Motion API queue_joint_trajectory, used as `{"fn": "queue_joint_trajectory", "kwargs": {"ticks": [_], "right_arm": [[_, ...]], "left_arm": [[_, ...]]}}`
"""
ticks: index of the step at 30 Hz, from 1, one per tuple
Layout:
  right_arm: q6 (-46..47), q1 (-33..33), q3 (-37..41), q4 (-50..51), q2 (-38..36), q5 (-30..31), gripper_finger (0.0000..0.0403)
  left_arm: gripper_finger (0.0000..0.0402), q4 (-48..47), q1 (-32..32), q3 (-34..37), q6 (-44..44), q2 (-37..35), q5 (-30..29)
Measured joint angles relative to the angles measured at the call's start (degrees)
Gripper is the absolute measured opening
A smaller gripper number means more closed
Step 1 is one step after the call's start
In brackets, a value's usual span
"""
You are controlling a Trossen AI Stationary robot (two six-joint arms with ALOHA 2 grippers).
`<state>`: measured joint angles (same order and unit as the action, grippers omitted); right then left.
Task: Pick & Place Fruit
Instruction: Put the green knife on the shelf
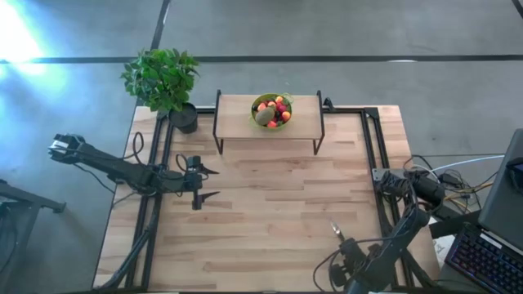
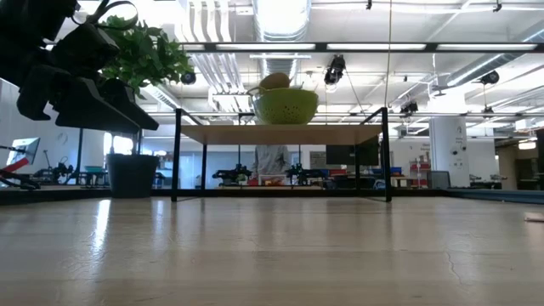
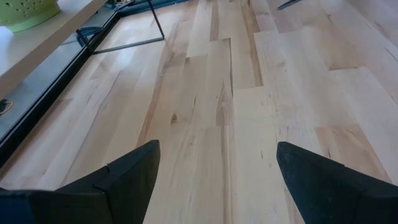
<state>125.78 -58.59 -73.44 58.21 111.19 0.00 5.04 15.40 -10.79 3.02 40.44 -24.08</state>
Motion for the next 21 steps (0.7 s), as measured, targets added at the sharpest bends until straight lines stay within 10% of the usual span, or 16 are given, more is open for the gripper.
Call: {"fn": "queue_joint_trajectory", "kwargs": {"ticks": [21], "right_arm": [[0.5,-2.7,1.6,-1.6,-1.5,-6.5,0.0194]], "left_arm": [[0.0328,0.0,0.0,0.0,0.0,0.0,0.0]]}}
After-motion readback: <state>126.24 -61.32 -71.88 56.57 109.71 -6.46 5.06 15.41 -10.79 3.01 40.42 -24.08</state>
